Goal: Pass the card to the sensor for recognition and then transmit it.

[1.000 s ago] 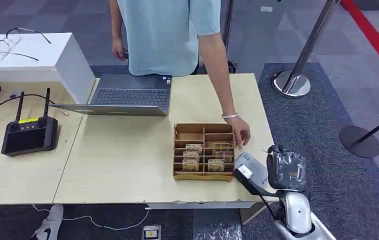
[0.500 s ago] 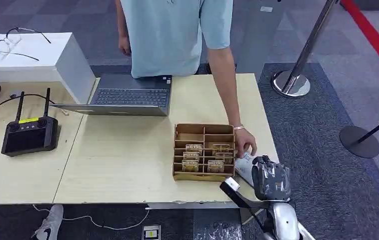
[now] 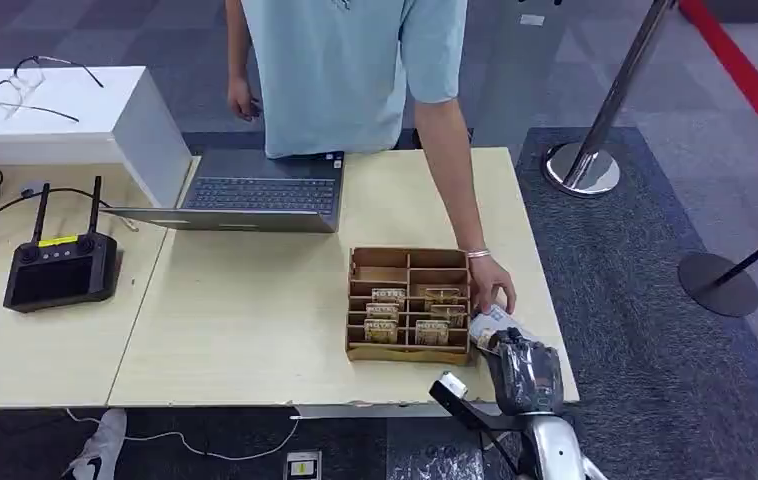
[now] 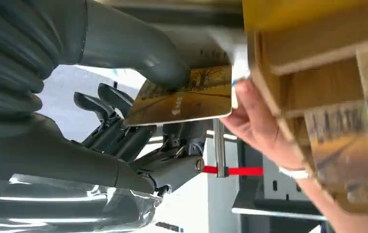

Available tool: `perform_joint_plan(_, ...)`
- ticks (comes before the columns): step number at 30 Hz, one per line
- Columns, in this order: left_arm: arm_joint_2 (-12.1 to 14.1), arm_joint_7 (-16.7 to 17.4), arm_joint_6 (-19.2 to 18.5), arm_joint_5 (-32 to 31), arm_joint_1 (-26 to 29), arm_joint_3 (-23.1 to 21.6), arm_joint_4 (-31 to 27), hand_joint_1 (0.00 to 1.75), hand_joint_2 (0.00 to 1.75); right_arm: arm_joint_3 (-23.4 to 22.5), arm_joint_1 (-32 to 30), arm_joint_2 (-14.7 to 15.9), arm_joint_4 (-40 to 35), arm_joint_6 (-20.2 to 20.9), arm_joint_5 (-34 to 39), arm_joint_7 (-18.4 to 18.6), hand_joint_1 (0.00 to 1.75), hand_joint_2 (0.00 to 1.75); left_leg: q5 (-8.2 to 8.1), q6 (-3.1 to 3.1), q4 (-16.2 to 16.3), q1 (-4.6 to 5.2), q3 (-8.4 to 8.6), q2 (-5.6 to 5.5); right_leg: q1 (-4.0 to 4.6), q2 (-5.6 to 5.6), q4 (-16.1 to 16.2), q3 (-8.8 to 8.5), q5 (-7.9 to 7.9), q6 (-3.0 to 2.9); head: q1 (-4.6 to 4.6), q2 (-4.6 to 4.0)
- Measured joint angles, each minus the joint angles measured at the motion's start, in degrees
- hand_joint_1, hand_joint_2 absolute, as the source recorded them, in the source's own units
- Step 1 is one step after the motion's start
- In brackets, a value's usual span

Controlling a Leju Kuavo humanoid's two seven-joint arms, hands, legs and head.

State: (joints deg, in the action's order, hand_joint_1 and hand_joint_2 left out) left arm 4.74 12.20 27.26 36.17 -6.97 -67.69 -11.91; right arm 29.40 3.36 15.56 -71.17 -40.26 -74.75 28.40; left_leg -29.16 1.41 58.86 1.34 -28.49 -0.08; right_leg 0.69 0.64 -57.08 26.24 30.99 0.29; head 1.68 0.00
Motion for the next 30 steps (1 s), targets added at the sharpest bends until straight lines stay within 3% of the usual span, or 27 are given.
perform_joint_plan(17,0.0,0.0,0.0,-0.1,0.0,0.0,0.0,0.0,1.75,-2.4,1.0,-2.2,5.4,-0.6,0.9,-3.2,1.75,1.75,0.01,0.0,0.0,-0.01,0.54,0.1,0.0,-0.04,0.1,-0.57,-0.09,0.11,0.0,0.0)
perform_joint_plan(30,0.0,-0.3,0.0,-0.1,0.1,0.0,0.0,0.0,1.75,-7.4,-0.3,-1.7,1.3,-0.6,-3.9,-0.5,1.75,1.75,0.03,0.03,0.0,0.01,0.45,0.08,-0.03,-0.04,0.2,-0.54,-0.16,0.22,0.02,0.0)
